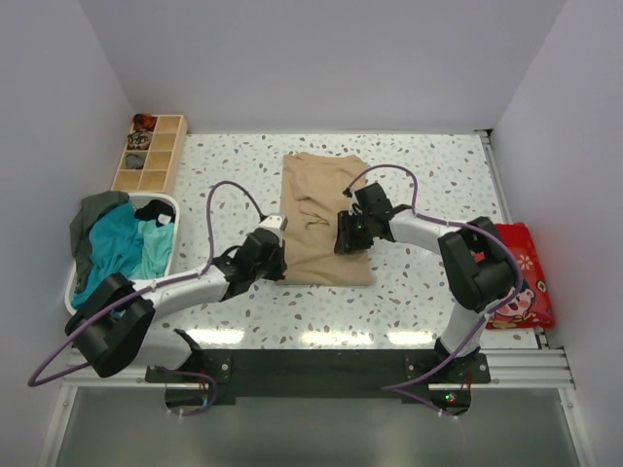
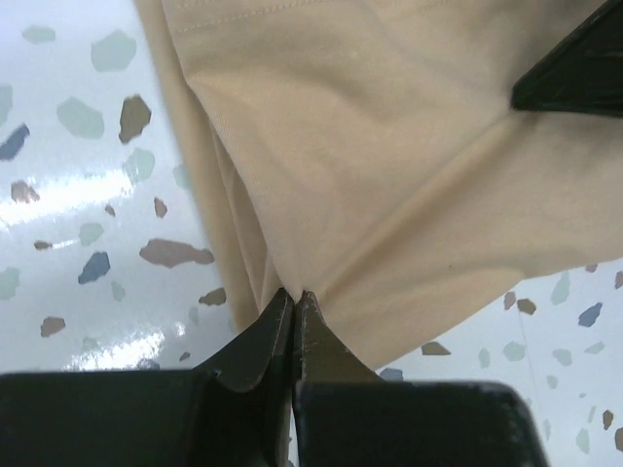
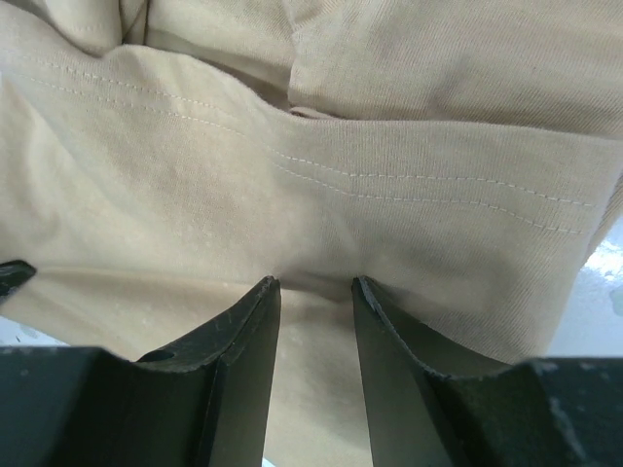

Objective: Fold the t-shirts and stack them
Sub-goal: Fold the folded rectangular tshirt in 1/3 of the way

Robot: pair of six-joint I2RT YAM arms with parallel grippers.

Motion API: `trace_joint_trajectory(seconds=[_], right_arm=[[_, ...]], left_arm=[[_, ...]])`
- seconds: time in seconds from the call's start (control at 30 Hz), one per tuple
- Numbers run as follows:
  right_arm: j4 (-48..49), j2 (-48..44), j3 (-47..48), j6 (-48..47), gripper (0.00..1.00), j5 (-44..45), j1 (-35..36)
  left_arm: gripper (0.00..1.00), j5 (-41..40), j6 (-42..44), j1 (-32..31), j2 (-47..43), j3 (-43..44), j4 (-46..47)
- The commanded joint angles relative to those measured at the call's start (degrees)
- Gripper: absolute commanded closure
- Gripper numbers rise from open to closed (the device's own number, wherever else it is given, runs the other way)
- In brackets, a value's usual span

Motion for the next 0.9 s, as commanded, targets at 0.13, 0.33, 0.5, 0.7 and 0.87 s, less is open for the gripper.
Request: trace_joint_trajectory(seconds=[0.13,0.33,0.5,0.7,0.87], right_arm=[[1.2,-0.1,0.4,-1.5,0.59,1.9,-0.1],[0.7,-4.0,0.8,-2.6,0.57,0.1,-0.1],[-0.6,-10.4,0.9,-2.8,0.54,1.8,-0.1],[-1.9,-10.5,2.4,-3.6,0.53,3.4,-0.2],[-0.7,-8.5,1.8,-3.0,0.53,2.8,-0.2]], left_arm=[[0.58,-0.4,-5.8,-0.1,-0.9,-4.8,0.6],[0.41,-9.4,-1.3,-0.1,-3.5,1.9,-6.3],[0.35,-13.0,2.3,-0.1,-8.6,7.5,-7.3],[0.34,-2.1,6.4,-0.1,-4.0,13.4,-1.6],[0.35,8.7,3.7,-0.1,2.6,11.5,8.5]])
